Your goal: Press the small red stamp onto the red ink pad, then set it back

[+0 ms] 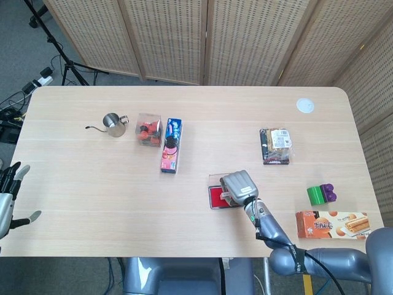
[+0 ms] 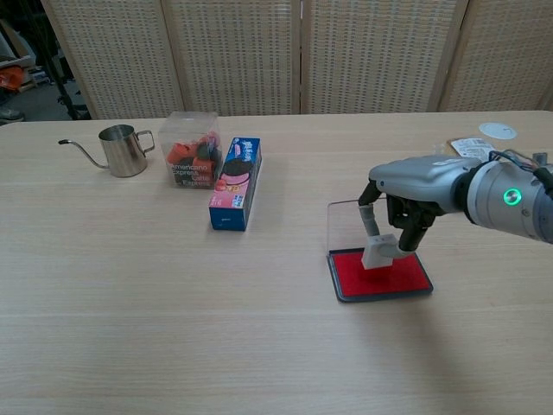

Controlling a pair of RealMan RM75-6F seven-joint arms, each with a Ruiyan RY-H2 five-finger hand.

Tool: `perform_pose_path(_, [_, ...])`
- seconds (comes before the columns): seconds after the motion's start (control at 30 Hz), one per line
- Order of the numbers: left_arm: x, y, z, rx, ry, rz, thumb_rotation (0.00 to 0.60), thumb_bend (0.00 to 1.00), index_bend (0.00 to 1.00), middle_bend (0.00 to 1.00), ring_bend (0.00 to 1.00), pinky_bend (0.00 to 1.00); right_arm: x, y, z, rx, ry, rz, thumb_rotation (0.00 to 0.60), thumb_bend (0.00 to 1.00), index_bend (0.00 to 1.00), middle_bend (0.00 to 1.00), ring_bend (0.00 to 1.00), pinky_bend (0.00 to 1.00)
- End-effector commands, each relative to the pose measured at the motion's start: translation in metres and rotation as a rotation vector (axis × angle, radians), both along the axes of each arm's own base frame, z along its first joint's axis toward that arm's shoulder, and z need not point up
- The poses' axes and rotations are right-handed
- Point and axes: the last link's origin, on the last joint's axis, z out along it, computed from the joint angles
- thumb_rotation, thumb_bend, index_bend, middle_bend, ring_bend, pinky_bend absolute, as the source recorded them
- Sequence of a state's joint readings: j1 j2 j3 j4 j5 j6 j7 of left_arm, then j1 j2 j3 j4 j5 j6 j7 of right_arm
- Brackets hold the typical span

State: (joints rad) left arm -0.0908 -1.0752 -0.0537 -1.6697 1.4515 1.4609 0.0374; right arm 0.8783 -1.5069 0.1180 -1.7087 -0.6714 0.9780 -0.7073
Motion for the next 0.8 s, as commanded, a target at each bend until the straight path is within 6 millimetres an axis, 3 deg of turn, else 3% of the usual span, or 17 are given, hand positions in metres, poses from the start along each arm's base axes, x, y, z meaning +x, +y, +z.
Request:
perform_pose_path(0.03, [0.0, 0.0, 0.0, 0.002, -0.001, 0.002, 0.6, 0.0, 0.0, 0.0, 0.0, 0.0, 0.0, 0.0, -0.001, 0.003, 0.001, 0.001, 0.6, 0.65, 0.56, 0.97, 1.0, 1.0])
perform_pose_path(0.8, [-0.001, 0.0, 0.001, 0.003, -0.006, 0.006, 0.6, 0.0, 0.0, 0.0, 0.0, 0.0, -0.008, 0.001, -0.013, 0.023, 0.014, -0.016, 0.6, 0.67, 0.57, 0.97, 1.0, 1.0])
